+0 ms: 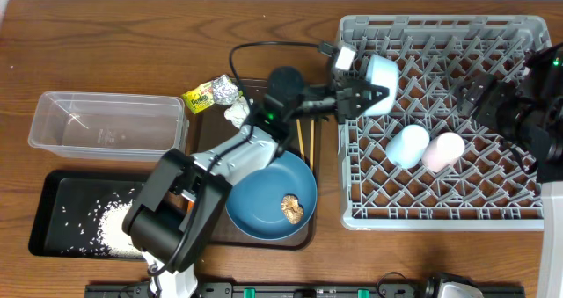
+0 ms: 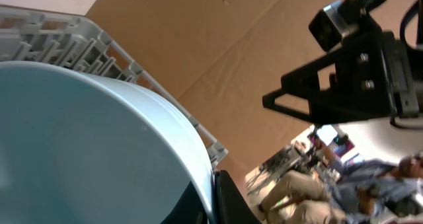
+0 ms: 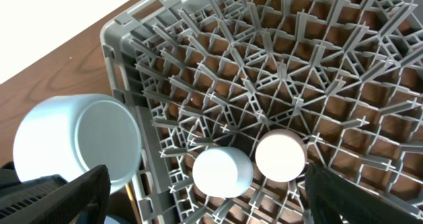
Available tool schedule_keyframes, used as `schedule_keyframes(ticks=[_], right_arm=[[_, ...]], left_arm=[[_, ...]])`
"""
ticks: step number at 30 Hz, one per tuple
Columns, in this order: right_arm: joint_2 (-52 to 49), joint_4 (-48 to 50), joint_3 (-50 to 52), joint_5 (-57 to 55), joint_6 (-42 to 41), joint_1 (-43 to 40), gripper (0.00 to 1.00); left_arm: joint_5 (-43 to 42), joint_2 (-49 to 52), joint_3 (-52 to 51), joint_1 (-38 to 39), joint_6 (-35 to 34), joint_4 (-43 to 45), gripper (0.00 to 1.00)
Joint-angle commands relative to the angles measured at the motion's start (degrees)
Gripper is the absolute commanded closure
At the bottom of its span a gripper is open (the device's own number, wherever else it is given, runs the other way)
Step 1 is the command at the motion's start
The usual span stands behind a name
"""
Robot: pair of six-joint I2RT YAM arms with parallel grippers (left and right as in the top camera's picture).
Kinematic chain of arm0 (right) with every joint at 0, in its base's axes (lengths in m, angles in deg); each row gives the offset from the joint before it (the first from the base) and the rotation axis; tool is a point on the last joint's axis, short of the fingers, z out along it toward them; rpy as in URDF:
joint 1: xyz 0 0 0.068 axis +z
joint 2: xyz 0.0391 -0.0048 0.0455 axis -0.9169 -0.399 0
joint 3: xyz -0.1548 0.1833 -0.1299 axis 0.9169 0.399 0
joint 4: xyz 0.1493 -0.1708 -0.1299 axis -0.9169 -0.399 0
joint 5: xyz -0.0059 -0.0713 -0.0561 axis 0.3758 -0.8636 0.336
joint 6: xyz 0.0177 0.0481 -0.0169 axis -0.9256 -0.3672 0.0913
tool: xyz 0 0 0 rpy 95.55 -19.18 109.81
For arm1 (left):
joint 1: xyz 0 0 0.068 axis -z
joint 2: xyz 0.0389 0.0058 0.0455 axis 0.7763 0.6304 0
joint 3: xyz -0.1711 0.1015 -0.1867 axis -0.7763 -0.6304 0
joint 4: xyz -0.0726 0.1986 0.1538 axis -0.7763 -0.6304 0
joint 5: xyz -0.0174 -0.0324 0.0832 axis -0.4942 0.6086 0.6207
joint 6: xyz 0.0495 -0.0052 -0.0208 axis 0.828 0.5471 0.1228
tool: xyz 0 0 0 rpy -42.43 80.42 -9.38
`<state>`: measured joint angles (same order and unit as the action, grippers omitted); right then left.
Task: Sort waste into correct bins and load items into the dishwasher rack
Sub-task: 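Carry the bowl over and hand it to the right gripper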
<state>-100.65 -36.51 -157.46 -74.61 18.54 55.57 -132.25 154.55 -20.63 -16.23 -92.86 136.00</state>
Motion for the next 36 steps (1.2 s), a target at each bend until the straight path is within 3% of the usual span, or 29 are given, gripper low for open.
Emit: schedule_keyframes(ticks=[1, 14, 23, 28, 36], right_arm=[[0.0, -0.4, -0.6, -1.0, -0.7, -0.4, 0.13], [0.0, -2.4, -0.6, -1.0, -0.1, -0.4, 0.12], [0.0, -3.1, -0.6, -1.0, -0.1, -0.4, 0.12], [0.0, -3.1, -0.6, -1.0, -0.1, -0.4, 0.12], [0.0, -3.4, -0.6, -1.0, -0.1, -0.4, 0.11]], left_arm=[[5.7, 1.9, 1.4, 0.9, -4.1, 1.4, 0.94], [7.2, 14.9, 1.5, 0.9, -19.3, 19.6, 0.94], [6.8, 16.0, 1.5, 0.9, -20.4, 20.0, 0.94], [6.8, 16.0, 2.0, 1.5, -22.7, 25.6, 0.94], [5.9, 16.0, 2.0, 1.5, -22.9, 22.0, 0.94]])
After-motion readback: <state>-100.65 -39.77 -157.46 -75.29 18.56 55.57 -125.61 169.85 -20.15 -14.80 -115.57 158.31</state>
